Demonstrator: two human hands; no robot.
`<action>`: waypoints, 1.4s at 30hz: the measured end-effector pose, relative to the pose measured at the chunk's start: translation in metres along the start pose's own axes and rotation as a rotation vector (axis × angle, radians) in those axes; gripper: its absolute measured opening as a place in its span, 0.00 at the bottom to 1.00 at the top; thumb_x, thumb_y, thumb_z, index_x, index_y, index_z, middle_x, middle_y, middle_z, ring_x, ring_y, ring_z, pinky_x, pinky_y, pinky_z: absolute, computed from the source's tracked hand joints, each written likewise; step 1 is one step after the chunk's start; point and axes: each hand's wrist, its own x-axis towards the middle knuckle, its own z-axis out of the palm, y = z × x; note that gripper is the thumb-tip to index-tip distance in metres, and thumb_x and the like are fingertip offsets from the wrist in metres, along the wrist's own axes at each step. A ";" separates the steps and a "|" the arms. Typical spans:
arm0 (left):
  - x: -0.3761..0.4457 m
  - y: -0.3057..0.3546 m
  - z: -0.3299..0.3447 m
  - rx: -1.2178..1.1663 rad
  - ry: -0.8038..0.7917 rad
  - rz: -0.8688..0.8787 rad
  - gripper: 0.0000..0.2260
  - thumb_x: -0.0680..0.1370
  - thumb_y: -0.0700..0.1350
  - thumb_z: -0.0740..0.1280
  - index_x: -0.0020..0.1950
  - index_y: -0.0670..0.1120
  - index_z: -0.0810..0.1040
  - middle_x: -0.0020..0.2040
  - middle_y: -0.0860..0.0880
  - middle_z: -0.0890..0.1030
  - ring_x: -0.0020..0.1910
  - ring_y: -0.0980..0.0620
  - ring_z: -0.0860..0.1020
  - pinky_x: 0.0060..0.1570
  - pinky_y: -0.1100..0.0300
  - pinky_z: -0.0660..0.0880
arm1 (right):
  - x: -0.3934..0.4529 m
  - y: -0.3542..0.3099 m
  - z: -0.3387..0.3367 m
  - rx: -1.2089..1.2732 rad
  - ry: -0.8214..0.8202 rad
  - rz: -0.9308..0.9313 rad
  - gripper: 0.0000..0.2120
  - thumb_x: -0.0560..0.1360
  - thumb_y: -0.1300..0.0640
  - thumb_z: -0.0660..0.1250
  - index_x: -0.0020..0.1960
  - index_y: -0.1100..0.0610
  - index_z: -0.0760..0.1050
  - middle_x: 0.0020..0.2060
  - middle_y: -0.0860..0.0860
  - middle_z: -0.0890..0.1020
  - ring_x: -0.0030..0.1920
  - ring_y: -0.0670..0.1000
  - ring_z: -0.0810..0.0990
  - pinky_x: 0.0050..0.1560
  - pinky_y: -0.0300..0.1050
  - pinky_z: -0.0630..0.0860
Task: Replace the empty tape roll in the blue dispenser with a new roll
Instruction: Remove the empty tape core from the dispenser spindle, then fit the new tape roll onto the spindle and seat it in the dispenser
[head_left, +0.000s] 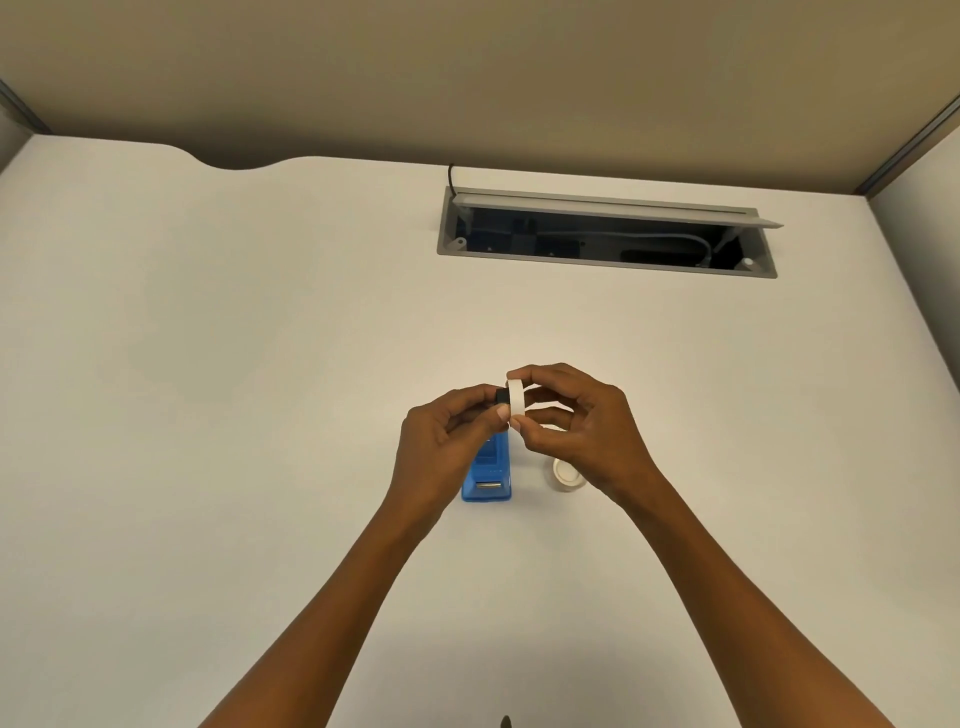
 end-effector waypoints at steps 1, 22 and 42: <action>0.000 0.000 0.000 -0.025 -0.009 -0.011 0.12 0.74 0.40 0.69 0.44 0.59 0.79 0.37 0.65 0.83 0.43 0.66 0.81 0.40 0.76 0.72 | 0.000 0.000 0.000 -0.012 -0.006 -0.017 0.18 0.67 0.67 0.73 0.55 0.55 0.79 0.50 0.52 0.81 0.48 0.50 0.82 0.48 0.39 0.80; -0.005 0.002 0.004 -0.038 0.018 0.009 0.11 0.74 0.42 0.69 0.48 0.60 0.81 0.45 0.60 0.84 0.49 0.60 0.81 0.46 0.72 0.73 | 0.005 -0.013 -0.003 0.166 -0.010 0.245 0.15 0.63 0.46 0.74 0.47 0.52 0.84 0.41 0.50 0.87 0.42 0.52 0.85 0.46 0.40 0.80; -0.001 -0.020 -0.023 -0.318 0.073 -0.303 0.17 0.64 0.52 0.74 0.51 0.49 0.83 0.48 0.47 0.85 0.48 0.46 0.83 0.49 0.58 0.80 | 0.104 0.080 0.018 -0.599 0.065 0.143 0.24 0.65 0.59 0.77 0.59 0.61 0.76 0.57 0.57 0.79 0.58 0.57 0.74 0.60 0.46 0.69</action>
